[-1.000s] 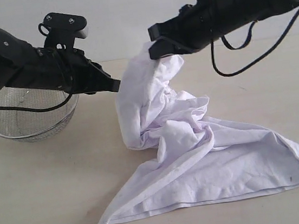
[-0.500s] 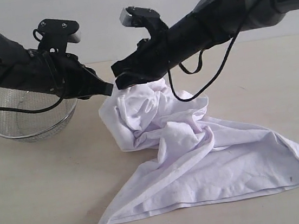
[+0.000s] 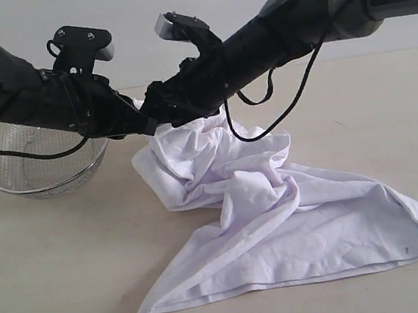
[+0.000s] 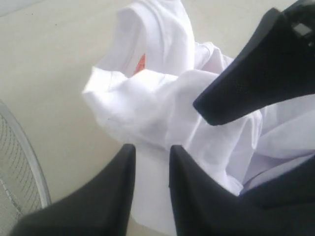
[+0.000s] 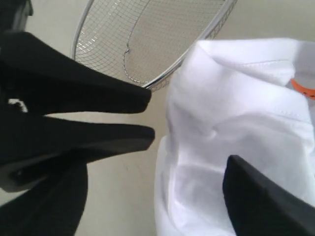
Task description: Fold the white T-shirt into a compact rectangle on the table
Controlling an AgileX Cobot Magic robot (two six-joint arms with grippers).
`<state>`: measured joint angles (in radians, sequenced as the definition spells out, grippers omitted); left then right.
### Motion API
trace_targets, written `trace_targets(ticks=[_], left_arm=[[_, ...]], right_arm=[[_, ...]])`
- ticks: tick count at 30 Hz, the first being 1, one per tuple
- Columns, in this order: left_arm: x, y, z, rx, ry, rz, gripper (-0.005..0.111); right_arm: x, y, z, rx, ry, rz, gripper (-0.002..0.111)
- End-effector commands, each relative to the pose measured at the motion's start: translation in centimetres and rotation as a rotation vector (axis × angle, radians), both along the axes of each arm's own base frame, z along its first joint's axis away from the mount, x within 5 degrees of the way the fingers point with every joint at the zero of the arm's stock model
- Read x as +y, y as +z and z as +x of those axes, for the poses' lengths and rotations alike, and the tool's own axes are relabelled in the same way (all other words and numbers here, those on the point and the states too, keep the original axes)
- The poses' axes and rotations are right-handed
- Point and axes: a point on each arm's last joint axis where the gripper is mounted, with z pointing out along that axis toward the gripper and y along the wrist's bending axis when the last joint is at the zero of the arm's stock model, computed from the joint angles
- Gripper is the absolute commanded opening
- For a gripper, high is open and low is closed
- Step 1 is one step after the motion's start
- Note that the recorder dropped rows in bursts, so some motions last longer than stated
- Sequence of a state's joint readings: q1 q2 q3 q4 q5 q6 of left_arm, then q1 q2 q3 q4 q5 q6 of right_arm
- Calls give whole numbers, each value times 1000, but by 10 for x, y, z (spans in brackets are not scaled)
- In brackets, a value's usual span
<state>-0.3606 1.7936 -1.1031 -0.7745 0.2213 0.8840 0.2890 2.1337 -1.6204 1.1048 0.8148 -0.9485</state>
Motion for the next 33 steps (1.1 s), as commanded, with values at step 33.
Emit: trace_targets(ticks=[33], left_arm=[[28, -21, 15, 87, 106, -9, 4]], right_arm=[[7, 9, -11, -135, -56, -443, 66]])
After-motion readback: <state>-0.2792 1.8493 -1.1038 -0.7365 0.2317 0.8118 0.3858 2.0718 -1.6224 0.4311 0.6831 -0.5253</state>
